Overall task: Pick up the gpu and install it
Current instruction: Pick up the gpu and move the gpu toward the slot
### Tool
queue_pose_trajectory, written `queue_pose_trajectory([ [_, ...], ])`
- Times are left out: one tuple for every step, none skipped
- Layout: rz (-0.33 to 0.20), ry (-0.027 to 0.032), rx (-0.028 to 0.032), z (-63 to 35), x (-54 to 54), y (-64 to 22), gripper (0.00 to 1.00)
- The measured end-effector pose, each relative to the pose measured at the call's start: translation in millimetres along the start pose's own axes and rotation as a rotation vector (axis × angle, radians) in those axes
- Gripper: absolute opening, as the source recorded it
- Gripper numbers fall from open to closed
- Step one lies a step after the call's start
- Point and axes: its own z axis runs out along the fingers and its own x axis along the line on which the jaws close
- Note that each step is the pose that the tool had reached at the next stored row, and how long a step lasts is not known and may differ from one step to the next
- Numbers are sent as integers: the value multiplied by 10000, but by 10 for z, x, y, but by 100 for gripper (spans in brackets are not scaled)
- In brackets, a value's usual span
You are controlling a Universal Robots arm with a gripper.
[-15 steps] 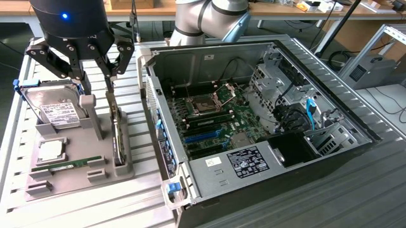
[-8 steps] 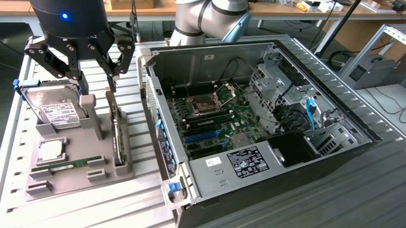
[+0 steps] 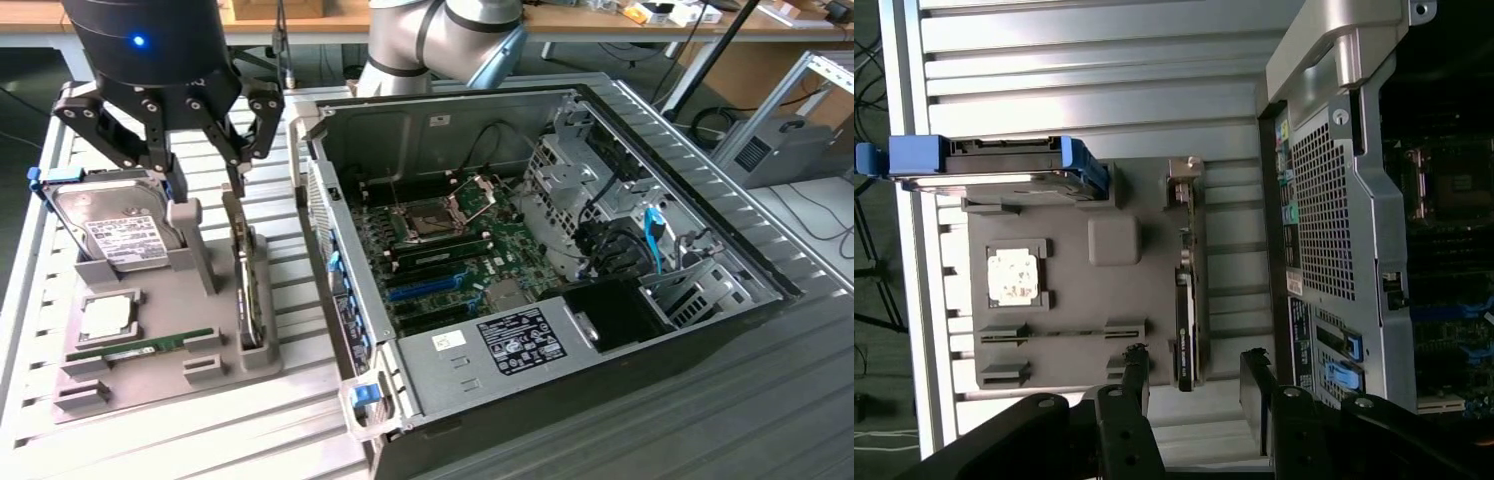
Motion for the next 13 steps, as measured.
queue_pose_trajectory([
  [0, 0, -1, 7, 0, 0, 50],
  [0, -1, -2, 17, 1, -1, 50],
  [0, 0, -3, 27, 1, -1, 50],
  [0, 0, -3, 37, 1, -2, 50],
  [0, 0, -4, 46, 1, -2, 50],
  [0, 0, -4, 54, 1, -3, 50],
  [0, 0, -5, 61, 1, -3, 50],
  [0, 0, -6, 69, 2, -4, 50],
  [0, 0, -8, 76, 2, -4, 50],
  [0, 0, -9, 84, 2, -4, 50],
  [0, 0, -10, 90, 2, -5, 50],
  [0, 0, -10, 99, 2, -5, 50],
  [0, 1, -11, 108, 3, -6, 50],
])
